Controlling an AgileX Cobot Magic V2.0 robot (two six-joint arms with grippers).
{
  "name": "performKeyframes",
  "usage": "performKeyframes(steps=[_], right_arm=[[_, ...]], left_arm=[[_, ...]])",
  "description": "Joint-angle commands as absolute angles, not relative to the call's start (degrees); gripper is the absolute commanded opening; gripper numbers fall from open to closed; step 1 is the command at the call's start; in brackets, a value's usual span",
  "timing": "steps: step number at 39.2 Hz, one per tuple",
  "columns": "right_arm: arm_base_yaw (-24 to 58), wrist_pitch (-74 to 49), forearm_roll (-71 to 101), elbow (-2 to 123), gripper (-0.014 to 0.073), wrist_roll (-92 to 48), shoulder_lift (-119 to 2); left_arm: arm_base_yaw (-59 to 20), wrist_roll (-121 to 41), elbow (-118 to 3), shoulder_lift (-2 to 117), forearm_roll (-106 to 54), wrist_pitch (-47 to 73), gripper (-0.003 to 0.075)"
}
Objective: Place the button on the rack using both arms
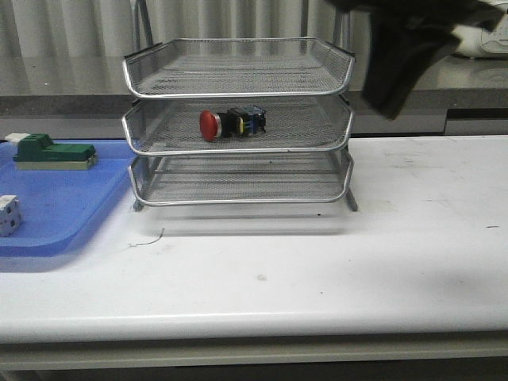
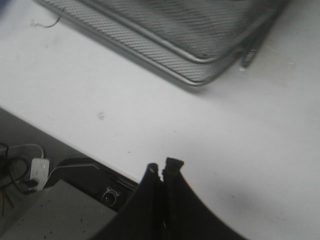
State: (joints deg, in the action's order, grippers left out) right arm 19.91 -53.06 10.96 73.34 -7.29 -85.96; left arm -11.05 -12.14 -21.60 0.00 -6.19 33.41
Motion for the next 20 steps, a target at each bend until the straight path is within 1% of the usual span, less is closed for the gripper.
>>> performKeyframes(steps=[1, 10, 20], right_arm=[[14.8, -51.4, 10.9, 71.5, -0.0062, -7.4, -78.5], [5.8, -44.6, 8.4, 58.7, -0.0062, -7.4, -65.2], [4.8, -32.1, 8.3, 40.7, -0.0062, -7.4, -48.0]], left_arm=[[-10.9, -11.6, -23.0, 0.7, -7.0, 28.7, -0.0019], [-10.9, -11.6, -23.0, 0.7, -7.0, 28.7, -0.0019], [-10.9, -11.6, -23.0, 0.7, -7.0, 28.7, -0.0019]])
